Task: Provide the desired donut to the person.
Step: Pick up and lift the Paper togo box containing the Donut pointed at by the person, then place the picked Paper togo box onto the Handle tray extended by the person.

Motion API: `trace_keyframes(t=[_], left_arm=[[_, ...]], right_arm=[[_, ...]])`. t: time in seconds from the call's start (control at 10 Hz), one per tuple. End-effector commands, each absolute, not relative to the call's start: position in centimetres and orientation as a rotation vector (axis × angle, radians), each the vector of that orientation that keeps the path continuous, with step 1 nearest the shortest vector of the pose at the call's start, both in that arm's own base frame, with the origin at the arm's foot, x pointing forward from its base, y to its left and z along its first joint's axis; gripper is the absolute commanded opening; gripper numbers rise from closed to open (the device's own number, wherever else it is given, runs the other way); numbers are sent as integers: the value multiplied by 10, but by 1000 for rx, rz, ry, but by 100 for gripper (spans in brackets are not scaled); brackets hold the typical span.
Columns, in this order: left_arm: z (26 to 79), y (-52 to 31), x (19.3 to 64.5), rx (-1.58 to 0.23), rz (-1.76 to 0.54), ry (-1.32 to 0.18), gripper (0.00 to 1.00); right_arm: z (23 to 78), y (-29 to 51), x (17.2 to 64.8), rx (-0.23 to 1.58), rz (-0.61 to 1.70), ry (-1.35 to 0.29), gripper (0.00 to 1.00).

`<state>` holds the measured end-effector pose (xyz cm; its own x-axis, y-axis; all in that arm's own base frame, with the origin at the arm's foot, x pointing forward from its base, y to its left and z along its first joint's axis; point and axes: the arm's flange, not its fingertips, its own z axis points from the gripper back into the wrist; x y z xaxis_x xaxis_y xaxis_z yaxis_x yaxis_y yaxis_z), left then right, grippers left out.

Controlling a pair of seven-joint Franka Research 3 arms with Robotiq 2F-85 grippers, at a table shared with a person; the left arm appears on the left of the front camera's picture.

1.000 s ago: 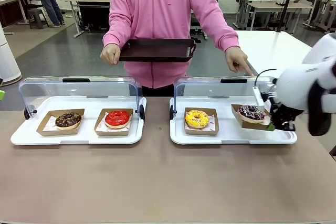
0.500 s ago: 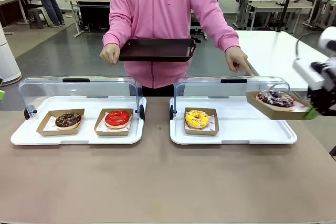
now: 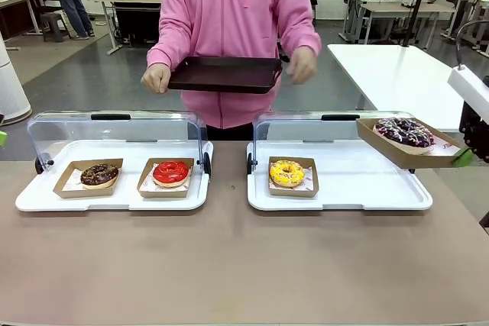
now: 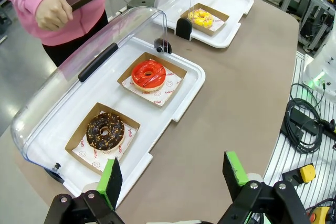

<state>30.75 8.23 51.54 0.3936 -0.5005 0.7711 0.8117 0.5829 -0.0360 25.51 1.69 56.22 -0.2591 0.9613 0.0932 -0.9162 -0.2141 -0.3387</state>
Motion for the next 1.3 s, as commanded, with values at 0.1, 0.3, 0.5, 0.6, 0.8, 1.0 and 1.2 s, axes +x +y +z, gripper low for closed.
trace_keyframes(t=[0.1,0.3,0.5,0.6,0.8,1.0,1.2], left_arm=[[515,84,308,-457,-884,-810,100],[515,84,308,-457,-884,-810,100],[515,84,308,-457,-884,-810,100],[515,84,308,-457,-884,-810,100],[515,84,308,-457,-884,-810,100],[515,84,308,-457,-884,-810,100],[515,84,308,-457,-884,-810,100]], right_arm=[[564,13,253,-178,1783,-374,0],[564,13,253,-178,1783,-374,0],[564,13,253,-178,1783,-374,0],[564,13,253,-178,1783,-374,0],[564,13,253,-178,1783,-374,0],[564,13,253,-178,1783,-374,0],[564,13,253,-178,1783,-374,0]])
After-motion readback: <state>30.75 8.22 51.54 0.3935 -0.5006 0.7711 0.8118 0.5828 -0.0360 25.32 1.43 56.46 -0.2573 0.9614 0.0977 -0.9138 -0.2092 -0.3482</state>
